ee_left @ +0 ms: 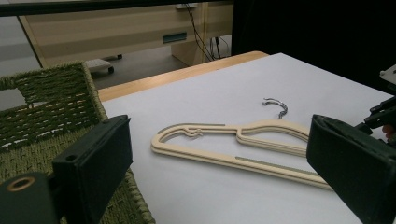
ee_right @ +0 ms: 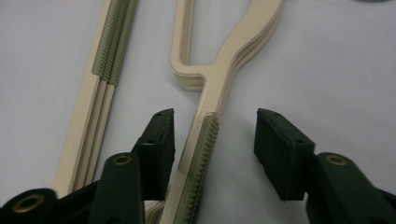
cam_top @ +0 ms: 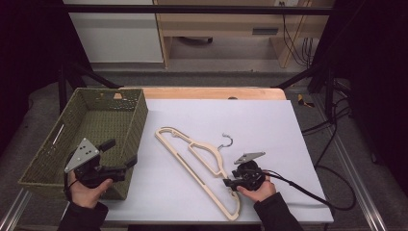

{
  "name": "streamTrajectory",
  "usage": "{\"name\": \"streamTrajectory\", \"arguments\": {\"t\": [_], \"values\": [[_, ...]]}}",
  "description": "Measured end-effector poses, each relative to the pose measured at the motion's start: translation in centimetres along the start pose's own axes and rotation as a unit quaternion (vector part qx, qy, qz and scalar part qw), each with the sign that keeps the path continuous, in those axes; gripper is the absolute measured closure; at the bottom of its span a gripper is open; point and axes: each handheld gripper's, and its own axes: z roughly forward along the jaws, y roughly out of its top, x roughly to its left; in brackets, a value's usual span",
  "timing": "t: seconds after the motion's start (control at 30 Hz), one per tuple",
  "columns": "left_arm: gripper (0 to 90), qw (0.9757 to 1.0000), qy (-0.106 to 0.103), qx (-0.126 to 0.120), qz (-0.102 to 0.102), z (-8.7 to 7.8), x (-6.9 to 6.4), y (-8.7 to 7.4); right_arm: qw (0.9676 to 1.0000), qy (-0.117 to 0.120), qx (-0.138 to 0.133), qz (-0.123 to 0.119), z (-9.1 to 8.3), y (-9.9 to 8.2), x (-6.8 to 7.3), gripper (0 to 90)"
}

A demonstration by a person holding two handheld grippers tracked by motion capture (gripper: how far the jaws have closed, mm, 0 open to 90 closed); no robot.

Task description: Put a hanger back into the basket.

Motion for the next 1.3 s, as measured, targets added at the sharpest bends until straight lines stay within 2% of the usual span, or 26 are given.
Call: {"name": "streamTrajectory", "arguments": {"t": [0.03, 0.07, 0.1, 0.2, 0.27, 0.3, 0.37, 0.4, 0.47, 0.53, 0.6, 0.73, 0.77, 0.83, 1.0, 1.13, 1.23, 1.27, 1.3], "values": [[6.9, 1.0000, 0.000, 0.000, 0.000, 0.0, 0.0, 0.0, 1.0000, 0.000, 0.000, 0.000, 0.0, 0.0, 0.0, 52.1], [6.9, 1.0000, -0.001, 0.002, 0.000, 0.1, -0.1, 0.0, 1.0000, -0.001, 0.008, -0.002, 0.3, 0.0, 0.0, 56.8], [6.9, 1.0000, -0.002, 0.003, 0.001, 0.2, -0.1, 0.0, 0.9999, -0.001, 0.011, -0.005, 0.3, -0.1, -0.1, 57.6], [6.9, 1.0000, -0.003, 0.003, 0.002, 0.2, -0.2, 0.0, 0.9998, 0.010, 0.015, 0.011, 0.3, 0.0, 0.0, 62.9], [6.9, 1.0000, -0.004, 0.007, 0.005, 0.4, -0.4, 0.0, 0.9998, 0.011, 0.014, 0.013, 0.3, 0.0, 0.0, 66.8], [6.9, 0.9999, -0.005, 0.008, 0.004, 0.5, -0.4, 0.0, 0.9996, 0.021, 0.012, 0.018, 0.4, 0.0, 0.0, 70.0], [6.9, 0.9999, -0.005, 0.009, 0.005, 0.5, -0.4, -0.1, 0.9993, 0.024, 0.015, 0.022, 0.4, 0.1, 0.0, 71.2], [6.9, 0.9999, -0.005, 0.009, 0.006, 0.5, -0.5, -0.1, 0.9991, 0.021, 0.013, 0.034, 0.3, 0.1, -0.1, 74.6], [6.9, 0.9999, -0.006, 0.009, 0.006, 0.5, -0.5, -0.1, 0.9992, 0.016, 0.011, 0.035, 0.2, 0.2, -0.2, 75.0], [6.9, 0.9999, -0.006, 0.008, 0.005, 0.5, -0.5, -0.1, 0.9984, 0.012, 0.011, 0.055, -0.1, 0.3, -0.1, 76.3], [6.9, 0.9999, -0.006, 0.007, 0.005, 0.5, -0.5, 0.0, 0.9987, 0.013, 0.004, 0.050, -0.3, 0.3, -0.3, 77.0], [7.1, 0.9999, -0.006, 0.007, 0.005, 0.5, -0.5, 0.0, 0.9980, 0.010, 0.001, 0.062, -0.7, 0.4, -0.3, 78.5], [7.1, 0.9999, -0.009, 0.007, 0.005, 0.5, -0.7, 0.0, 0.9984, 0.003, 0.001, 0.057, -1.0, 0.4, -0.5, 79.8], [7.2, 0.9999, -0.010, 0.008, 0.007, 0.6, -0.8, 0.1, 0.9981, 0.000, 0.000, 0.061, -1.1, 0.5, -0.4, 80.3], [8.0, 0.9996, -0.022, 0.012, 0.013, 1.4, -2.0, 0.3, 0.9983, 0.010, -0.011, 0.056, -1.8, 0.5, -0.4, 80.5], [8.7, 0.9984, -0.042, 0.032, 0.018, 3.4, -4.1, 1.1, 0.9983, 0.013, -0.025, 0.052, -2.4, 0.6, -0.4, 80.7], [8.7, 0.9970, -0.054, 0.045, 0.032, 5.1, -5.4, 1.7, 0.9983, 0.014, -0.032, 0.047, -2.7, 0.7, -0.3, 80.9], [8.7, 0.9970, -0.054, 0.045, 0.032, 5.1, -5.4, 1.7, 0.9983, 0.016, -0.032, 0.046, -2.8, 0.7, -0.3, 80.9], [8.8, 0.9963, -0.061, 0.050, 0.034, 6.4, -6.3, 2.1, 0.9983, 0.014, -0.032, 0.046, -2.9, 0.7, -0.3, 80.9]]}}
